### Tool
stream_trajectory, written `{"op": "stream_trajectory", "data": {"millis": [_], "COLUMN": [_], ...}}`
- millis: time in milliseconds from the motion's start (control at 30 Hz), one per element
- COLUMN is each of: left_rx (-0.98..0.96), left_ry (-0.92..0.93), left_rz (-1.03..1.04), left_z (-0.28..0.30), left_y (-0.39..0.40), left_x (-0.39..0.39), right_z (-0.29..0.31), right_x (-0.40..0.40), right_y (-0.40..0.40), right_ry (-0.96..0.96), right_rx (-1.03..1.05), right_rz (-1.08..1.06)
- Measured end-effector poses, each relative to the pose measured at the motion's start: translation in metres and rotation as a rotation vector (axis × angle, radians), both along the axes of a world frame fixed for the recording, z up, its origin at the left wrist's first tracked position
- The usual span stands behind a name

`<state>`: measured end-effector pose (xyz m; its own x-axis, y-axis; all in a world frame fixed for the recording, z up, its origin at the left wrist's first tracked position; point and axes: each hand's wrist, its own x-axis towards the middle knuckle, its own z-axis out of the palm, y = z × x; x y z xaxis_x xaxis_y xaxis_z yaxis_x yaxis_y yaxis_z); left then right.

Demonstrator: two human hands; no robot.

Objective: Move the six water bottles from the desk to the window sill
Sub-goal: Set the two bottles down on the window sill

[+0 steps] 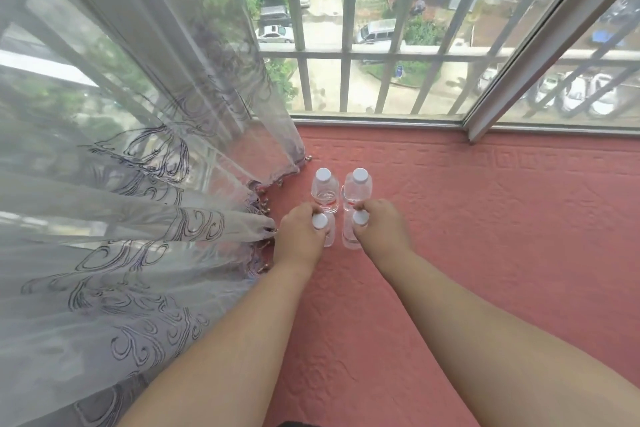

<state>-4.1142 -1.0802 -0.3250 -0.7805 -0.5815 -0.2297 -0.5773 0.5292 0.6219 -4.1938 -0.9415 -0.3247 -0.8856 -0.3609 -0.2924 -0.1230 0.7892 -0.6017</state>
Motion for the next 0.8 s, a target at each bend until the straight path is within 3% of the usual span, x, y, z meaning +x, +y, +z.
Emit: {"op": "stream_trajectory", "data": {"millis": [800], "left_rx": [-0.007], "left_ry": [-0.096], "left_rz": [-0.061], "left_z": [0.016], "left_y": [0.006], "left_x": [-0.001], "right_z": [0.013], "right_x": [0.013], "right_y": [0.006], "right_ry": [-0.052], "right_rx": [0.013], "right_rz": [-0.057]}}
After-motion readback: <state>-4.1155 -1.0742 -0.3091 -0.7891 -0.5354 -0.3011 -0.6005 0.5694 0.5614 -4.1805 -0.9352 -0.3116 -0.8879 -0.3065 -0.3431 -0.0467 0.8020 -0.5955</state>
